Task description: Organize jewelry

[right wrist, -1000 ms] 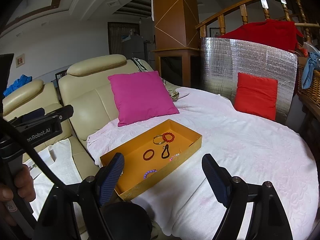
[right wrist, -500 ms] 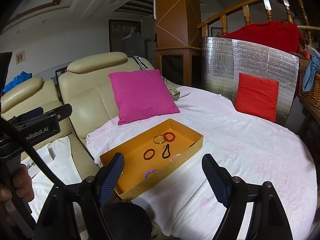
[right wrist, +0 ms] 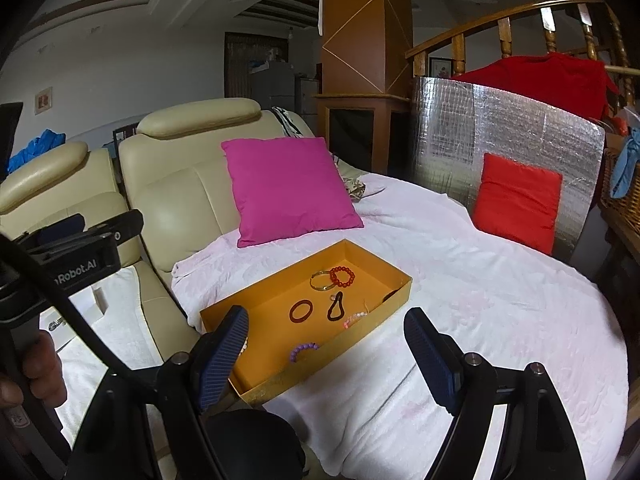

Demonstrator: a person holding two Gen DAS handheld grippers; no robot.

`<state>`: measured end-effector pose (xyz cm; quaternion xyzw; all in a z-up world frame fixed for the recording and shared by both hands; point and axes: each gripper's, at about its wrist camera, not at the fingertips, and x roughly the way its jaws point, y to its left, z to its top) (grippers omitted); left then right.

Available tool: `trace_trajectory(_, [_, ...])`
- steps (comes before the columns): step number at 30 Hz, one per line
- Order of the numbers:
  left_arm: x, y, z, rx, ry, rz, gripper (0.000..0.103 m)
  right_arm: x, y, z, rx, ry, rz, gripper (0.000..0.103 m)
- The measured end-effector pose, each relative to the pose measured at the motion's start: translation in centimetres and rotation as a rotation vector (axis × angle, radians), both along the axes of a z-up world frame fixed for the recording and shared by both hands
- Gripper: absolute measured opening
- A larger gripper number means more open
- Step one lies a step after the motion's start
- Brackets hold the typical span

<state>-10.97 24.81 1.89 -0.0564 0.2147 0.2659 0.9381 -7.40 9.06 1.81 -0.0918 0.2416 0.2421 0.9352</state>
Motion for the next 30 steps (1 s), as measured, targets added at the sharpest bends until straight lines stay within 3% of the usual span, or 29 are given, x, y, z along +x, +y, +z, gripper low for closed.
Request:
trace_trajectory(17, [0.6, 1.1, -0.6, -0.009, 0.008, 0.016, 0.086, 1.3, 2.0, 0.1, -0.052, -0.011, 0.008, 0.083])
trace_trajectory(25, [2.4, 0.8, -1.2, 0.017, 0.027, 0.022, 0.086, 3.7, 2.1, -1.2, -0.056, 0.006, 0.012, 0.083])
trace_trajectory(28, [4.9, -1.2, -1.6, 0.047, 0.042, -0.026, 0.086, 5.9, 0.0, -1.7, -0.009, 0.044, -0.033, 0.083])
trace_trajectory(30, [7.7, -3.7, -2.0, 0.053, 0.067, -0.109, 0.086, 8.2, -3.1, -2.3, 0.035, 0.079, -0.106, 0.083])
